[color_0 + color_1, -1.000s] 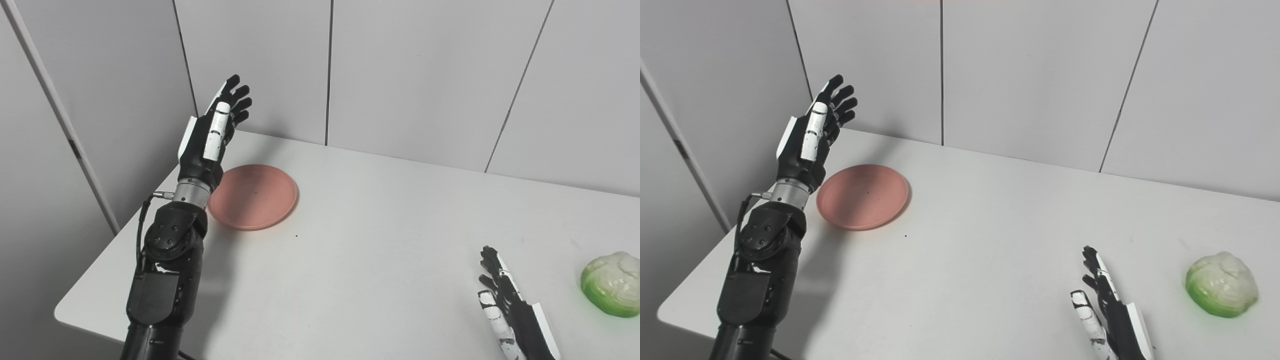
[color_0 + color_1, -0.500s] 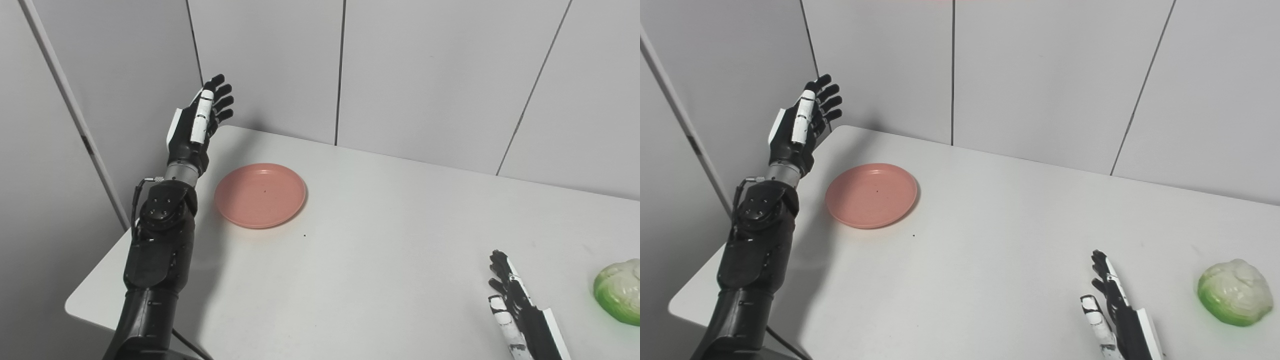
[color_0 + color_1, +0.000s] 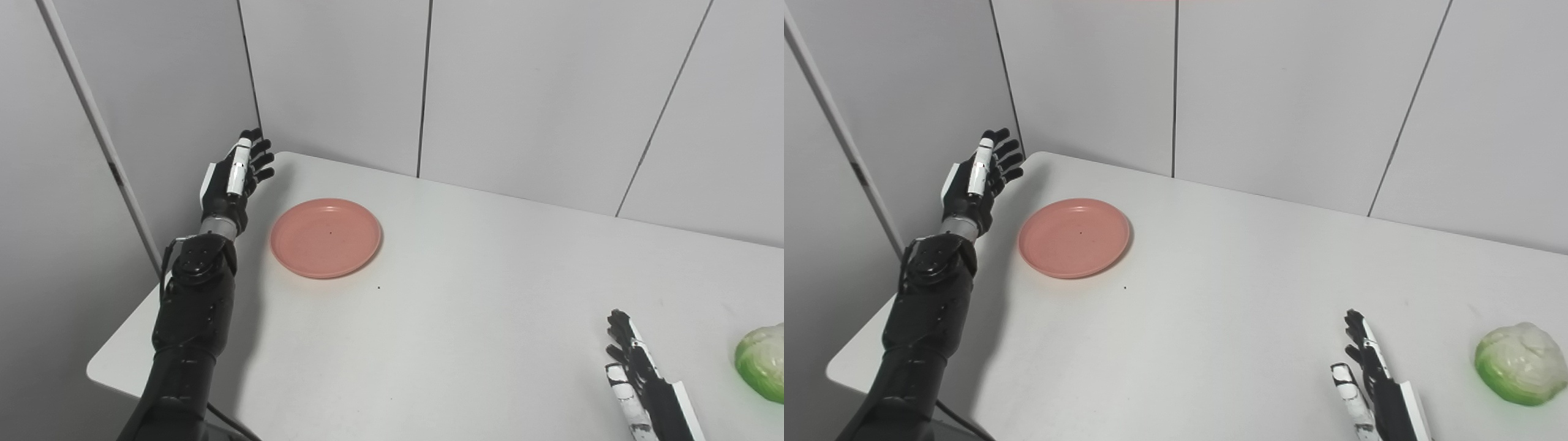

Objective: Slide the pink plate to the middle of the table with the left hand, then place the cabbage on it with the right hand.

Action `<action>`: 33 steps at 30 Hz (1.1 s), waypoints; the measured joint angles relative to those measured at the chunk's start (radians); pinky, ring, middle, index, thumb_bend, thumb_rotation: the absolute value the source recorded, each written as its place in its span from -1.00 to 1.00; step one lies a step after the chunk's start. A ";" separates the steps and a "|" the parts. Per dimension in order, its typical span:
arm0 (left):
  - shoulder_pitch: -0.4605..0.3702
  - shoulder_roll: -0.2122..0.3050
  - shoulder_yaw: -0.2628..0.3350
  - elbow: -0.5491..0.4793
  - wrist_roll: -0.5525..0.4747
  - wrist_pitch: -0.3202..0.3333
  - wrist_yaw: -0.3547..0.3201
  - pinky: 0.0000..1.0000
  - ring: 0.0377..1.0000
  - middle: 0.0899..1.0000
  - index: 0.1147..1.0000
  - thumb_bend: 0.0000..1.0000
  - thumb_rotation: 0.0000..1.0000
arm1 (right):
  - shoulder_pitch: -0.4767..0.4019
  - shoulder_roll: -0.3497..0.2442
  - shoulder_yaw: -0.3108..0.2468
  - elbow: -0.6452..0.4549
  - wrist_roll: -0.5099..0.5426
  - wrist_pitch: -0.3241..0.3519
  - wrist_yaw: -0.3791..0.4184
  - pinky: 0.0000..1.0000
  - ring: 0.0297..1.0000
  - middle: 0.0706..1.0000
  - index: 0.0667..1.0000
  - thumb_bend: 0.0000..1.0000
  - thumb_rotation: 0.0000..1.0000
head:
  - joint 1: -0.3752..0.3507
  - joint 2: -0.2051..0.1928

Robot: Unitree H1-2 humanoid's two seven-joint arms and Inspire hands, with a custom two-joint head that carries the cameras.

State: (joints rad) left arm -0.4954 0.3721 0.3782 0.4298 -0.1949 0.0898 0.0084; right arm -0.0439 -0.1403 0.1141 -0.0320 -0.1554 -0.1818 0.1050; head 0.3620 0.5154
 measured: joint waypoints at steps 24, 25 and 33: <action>-0.016 0.013 -0.017 0.235 -0.040 -0.107 -0.024 0.70 0.70 0.71 0.69 -0.14 0.97 | -0.001 -0.001 -0.001 -0.001 -0.003 0.010 0.000 0.85 0.90 0.90 0.91 -0.23 1.00 | -0.006 0.011; -0.016 0.013 -0.019 0.245 -0.040 -0.108 -0.026 0.70 0.71 0.71 0.70 -0.13 0.97 | -0.001 -0.001 0.000 -0.001 -0.003 0.010 0.000 0.85 0.90 0.90 0.91 -0.22 1.00 | -0.006 0.012; -0.016 0.009 -0.040 0.286 -0.039 -0.146 -0.033 0.71 0.75 0.76 0.71 -0.12 1.00 | -0.001 -0.001 0.000 0.000 -0.005 0.011 -0.001 0.83 0.89 0.89 0.89 -0.26 1.00 | -0.011 0.015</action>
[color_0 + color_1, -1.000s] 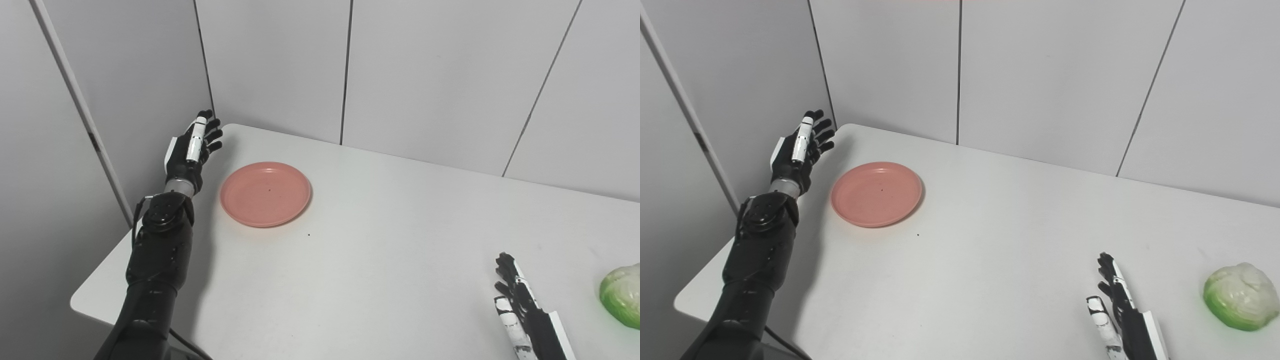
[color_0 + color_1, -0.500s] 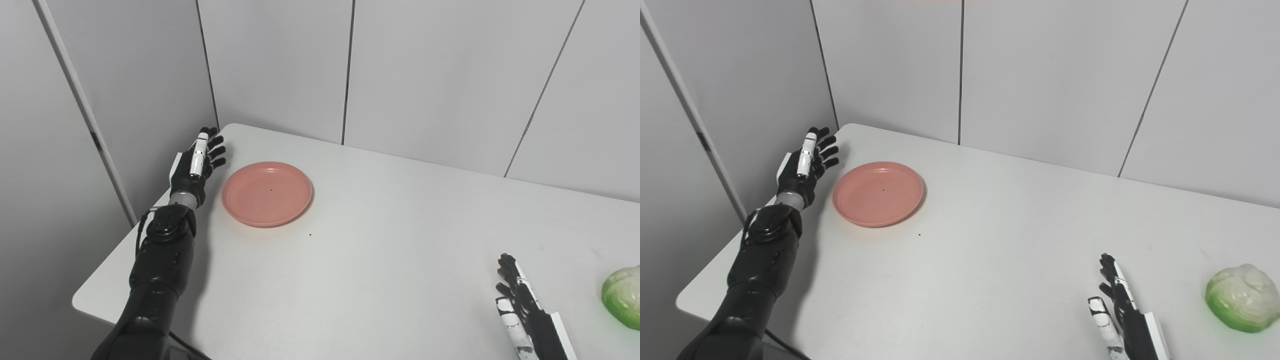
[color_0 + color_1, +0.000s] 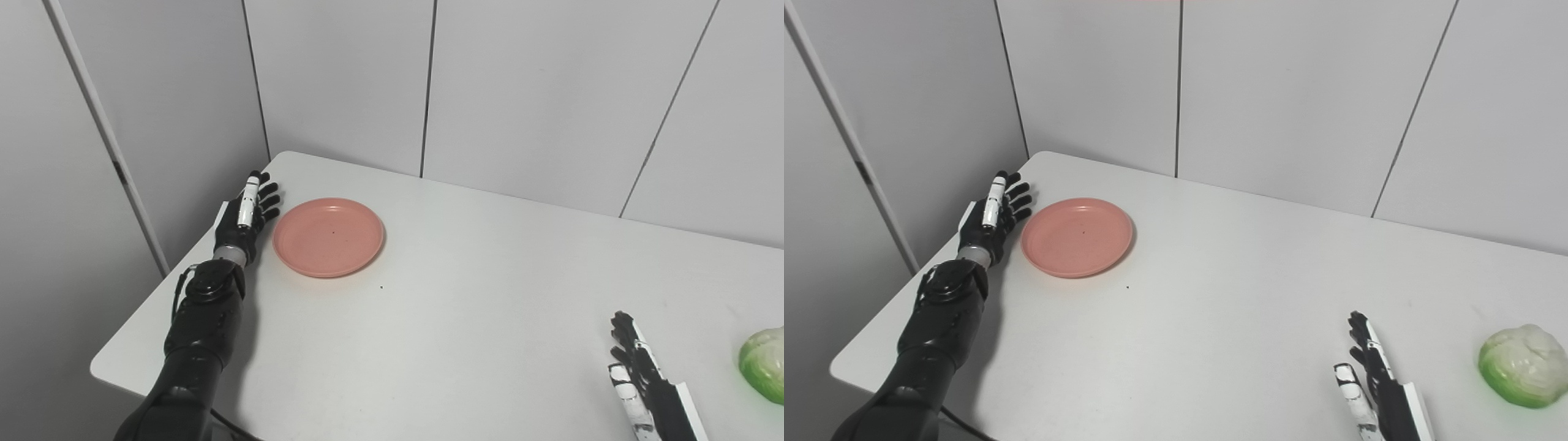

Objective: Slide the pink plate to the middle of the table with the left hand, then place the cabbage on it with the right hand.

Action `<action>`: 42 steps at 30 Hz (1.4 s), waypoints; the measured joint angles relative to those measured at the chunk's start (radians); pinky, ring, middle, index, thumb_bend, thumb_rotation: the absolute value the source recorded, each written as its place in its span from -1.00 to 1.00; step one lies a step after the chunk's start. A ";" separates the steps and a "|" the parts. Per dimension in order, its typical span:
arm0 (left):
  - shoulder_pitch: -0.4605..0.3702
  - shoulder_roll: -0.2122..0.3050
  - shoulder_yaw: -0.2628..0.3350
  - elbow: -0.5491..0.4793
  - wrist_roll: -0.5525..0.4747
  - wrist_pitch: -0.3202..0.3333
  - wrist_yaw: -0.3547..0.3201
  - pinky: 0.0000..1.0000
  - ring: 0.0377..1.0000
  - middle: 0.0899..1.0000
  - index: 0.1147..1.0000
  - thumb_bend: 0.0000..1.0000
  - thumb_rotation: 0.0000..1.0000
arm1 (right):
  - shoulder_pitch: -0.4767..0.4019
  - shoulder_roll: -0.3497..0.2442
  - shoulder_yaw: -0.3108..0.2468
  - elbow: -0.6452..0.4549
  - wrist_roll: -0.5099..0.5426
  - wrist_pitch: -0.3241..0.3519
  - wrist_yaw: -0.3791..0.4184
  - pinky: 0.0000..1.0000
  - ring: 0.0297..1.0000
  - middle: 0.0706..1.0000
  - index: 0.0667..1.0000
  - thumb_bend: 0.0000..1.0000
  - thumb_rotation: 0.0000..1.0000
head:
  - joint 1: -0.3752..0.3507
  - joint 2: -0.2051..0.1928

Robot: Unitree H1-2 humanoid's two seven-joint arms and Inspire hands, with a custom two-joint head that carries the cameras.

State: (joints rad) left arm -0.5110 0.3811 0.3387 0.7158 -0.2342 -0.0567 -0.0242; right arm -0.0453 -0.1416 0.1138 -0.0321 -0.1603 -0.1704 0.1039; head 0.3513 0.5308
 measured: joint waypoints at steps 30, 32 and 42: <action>0.029 -0.090 -0.089 -0.088 -0.015 0.009 -0.018 0.76 0.77 0.78 0.75 -0.16 1.00 | 0.002 0.002 0.002 -0.011 -0.036 0.014 -0.007 0.75 0.87 0.88 0.88 -0.27 1.00 | -0.043 0.020; 0.036 -0.096 -0.105 -0.102 -0.007 0.012 -0.018 0.78 0.78 0.78 0.75 -0.14 1.00 | 0.002 0.002 0.002 -0.011 -0.036 0.014 -0.007 0.78 0.88 0.89 0.89 -0.23 1.00 | -0.046 0.021; 0.039 -0.126 -0.162 -0.131 0.001 0.028 -0.019 0.77 0.77 0.78 0.75 -0.15 1.00 | 0.002 0.004 0.001 -0.010 -0.042 0.014 -0.008 0.77 0.87 0.87 0.87 -0.31 1.00 | -0.086 0.014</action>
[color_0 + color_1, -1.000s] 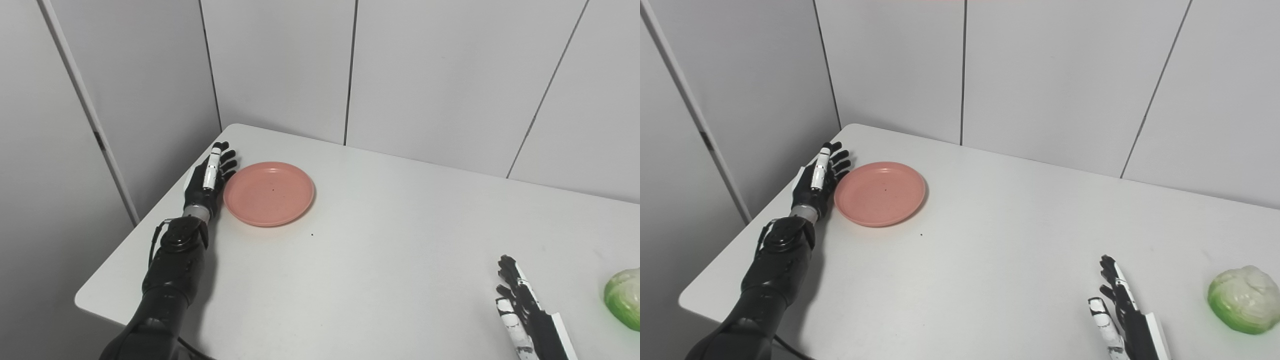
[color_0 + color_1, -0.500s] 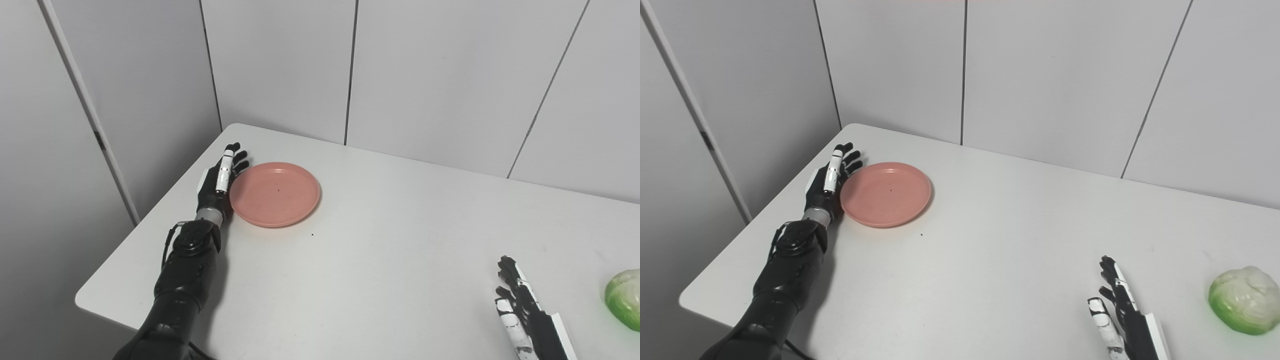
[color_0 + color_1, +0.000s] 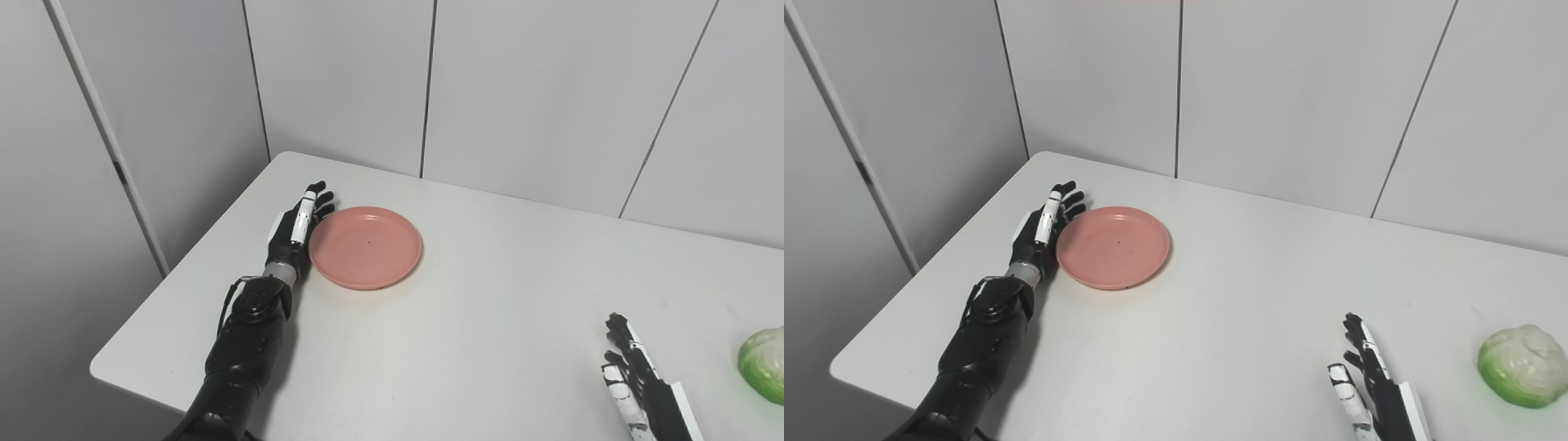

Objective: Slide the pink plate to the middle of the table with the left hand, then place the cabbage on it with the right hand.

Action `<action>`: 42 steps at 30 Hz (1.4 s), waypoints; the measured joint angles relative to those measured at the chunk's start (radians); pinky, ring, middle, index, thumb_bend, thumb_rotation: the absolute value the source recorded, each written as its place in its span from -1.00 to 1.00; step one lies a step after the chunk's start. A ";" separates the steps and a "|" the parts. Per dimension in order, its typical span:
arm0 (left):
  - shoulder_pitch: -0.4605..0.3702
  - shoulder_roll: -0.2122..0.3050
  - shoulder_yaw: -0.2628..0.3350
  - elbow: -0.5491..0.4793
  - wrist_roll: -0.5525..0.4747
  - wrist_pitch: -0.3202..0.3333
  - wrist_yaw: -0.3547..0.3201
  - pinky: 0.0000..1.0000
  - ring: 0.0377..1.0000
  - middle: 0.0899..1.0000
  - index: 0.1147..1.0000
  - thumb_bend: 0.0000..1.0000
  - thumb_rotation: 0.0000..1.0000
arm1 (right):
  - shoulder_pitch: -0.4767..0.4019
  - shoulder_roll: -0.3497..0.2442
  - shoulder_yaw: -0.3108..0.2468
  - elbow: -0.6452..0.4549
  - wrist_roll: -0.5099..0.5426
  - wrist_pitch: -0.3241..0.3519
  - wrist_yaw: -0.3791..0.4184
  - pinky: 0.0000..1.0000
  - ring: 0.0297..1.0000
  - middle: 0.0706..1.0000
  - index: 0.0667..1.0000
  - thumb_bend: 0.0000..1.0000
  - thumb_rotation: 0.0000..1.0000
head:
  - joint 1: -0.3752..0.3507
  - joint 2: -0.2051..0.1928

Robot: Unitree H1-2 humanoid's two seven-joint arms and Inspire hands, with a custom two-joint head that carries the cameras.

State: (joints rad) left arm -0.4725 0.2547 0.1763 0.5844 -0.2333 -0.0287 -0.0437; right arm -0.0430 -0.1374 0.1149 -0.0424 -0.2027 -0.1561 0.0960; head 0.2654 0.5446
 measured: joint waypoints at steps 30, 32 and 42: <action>0.083 -0.115 -0.175 -0.238 0.024 0.134 -0.068 0.79 0.80 0.82 0.79 -0.10 1.00 | -0.004 0.049 0.011 0.013 -0.053 0.003 -0.022 0.81 0.92 0.96 0.93 -0.32 1.00 | -0.259 0.025; 0.087 -0.120 -0.186 -0.245 0.024 0.134 -0.074 0.78 0.79 0.82 0.79 -0.10 1.00 | -0.004 0.054 0.012 0.013 -0.060 0.003 -0.022 0.81 0.93 0.96 0.93 -0.31 1.00 | -0.281 0.029; 0.138 -0.160 -0.249 -0.317 0.026 0.135 -0.109 0.78 0.79 0.81 0.78 -0.05 1.00 | -0.010 0.071 0.020 0.018 -0.089 0.006 -0.028 0.85 0.93 0.94 0.93 -0.36 1.00 | -0.344 0.035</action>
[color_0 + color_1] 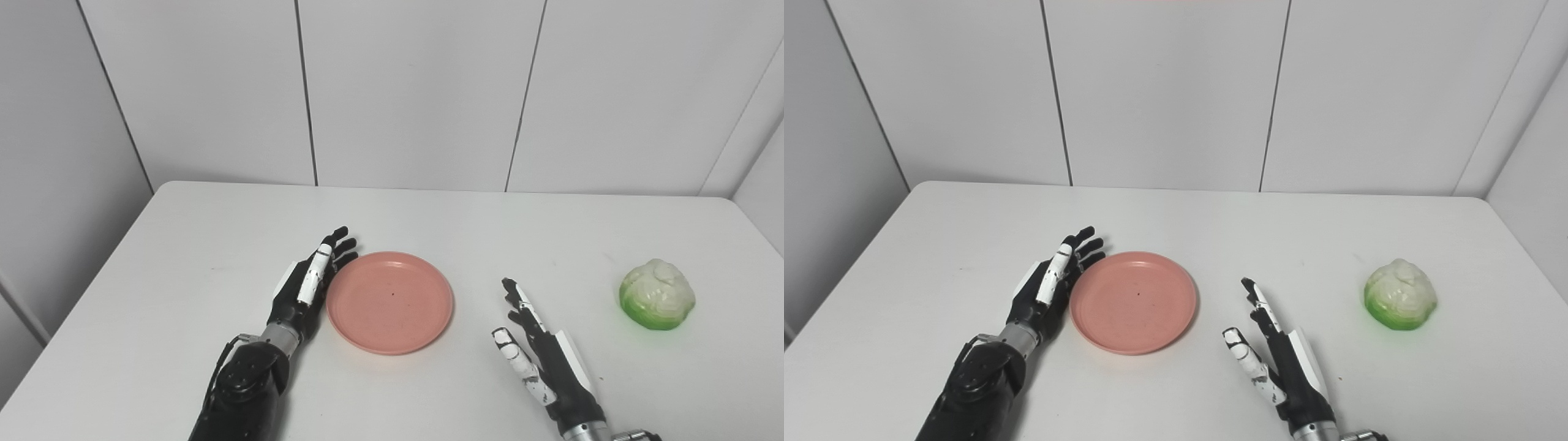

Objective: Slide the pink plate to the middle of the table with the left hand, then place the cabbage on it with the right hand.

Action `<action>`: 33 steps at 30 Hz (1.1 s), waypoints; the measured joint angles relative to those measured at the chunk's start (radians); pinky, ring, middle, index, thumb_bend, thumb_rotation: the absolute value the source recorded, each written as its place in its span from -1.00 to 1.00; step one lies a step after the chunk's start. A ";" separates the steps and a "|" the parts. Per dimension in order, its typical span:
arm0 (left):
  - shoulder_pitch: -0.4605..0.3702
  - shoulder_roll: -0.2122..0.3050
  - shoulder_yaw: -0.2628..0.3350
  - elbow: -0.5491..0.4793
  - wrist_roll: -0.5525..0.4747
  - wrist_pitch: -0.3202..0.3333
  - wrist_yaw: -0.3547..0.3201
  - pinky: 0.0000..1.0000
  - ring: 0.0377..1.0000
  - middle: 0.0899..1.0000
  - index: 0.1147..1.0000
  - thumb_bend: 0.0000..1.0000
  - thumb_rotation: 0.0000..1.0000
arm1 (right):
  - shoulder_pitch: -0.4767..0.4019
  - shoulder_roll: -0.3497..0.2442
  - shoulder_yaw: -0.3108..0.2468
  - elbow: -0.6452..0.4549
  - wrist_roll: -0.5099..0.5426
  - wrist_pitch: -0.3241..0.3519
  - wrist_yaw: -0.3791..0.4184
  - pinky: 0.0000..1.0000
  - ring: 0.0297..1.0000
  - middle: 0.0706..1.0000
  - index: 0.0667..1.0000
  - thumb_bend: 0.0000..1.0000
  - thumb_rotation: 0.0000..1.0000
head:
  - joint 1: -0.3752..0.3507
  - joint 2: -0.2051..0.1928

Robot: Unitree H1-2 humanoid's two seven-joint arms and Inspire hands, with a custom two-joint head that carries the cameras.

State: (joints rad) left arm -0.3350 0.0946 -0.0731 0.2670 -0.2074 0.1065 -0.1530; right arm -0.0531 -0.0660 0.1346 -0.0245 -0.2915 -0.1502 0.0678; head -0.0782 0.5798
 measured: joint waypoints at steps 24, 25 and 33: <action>0.014 -0.014 0.008 0.035 -0.008 -0.056 -0.089 0.81 0.82 0.85 0.82 -0.07 1.00 | -0.007 0.022 -0.002 -0.004 -0.049 0.008 -0.022 0.88 0.92 0.93 0.93 -0.45 1.00 | -0.118 0.002; 0.013 -0.014 0.008 0.038 -0.008 -0.059 -0.089 0.81 0.82 0.85 0.82 -0.06 1.00 | -0.007 0.022 -0.003 -0.007 -0.057 0.009 -0.028 0.89 0.92 0.94 0.94 -0.44 1.00 | -0.135 0.000; 0.011 -0.018 0.023 0.058 -0.008 -0.089 -0.106 0.80 0.81 0.82 0.80 -0.04 1.00 | 0.002 0.000 -0.004 -0.095 -0.084 0.095 -0.027 0.79 0.85 0.86 0.88 -0.32 1.00 | -0.196 -0.002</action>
State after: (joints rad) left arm -0.3235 0.0767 -0.0498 0.3246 -0.2153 0.0179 -0.2590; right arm -0.0513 -0.0664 0.1308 -0.1194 -0.3758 -0.0554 0.0413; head -0.2746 0.5783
